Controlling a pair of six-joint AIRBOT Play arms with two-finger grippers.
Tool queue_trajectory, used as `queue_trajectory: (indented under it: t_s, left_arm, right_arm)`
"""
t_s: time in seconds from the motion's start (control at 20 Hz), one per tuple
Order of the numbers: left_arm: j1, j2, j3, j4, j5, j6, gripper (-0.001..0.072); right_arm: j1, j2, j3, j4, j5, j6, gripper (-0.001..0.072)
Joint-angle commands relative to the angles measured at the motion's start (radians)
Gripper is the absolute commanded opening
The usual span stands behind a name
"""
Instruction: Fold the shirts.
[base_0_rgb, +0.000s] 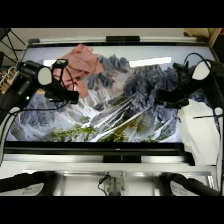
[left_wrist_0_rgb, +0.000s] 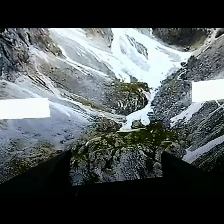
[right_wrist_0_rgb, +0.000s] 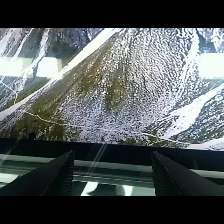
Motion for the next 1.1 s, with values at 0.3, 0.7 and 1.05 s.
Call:
queue_trajectory:
  t_s: [0.3, 0.7, 1.05]
  left_arm:
    - [0.001, 0.001, 0.0, 0.0, 0.0, 0.0, 0.066]
    - [0.001, 0.001, 0.0, 0.0, 0.0, 0.0, 0.066]
    - [-0.001, -0.008, 0.0, -0.013, 0.128, -0.016, 0.066]
  right_arm:
    - [0.0, 0.0, 0.0, 0.0, 0.0, 0.0, 0.059]
    - [0.0, 0.0, 0.0, 0.0, 0.0, 0.0, 0.059]
    - [0.0, -0.001, 0.0, -0.007, -0.152, -0.011, 0.0589]
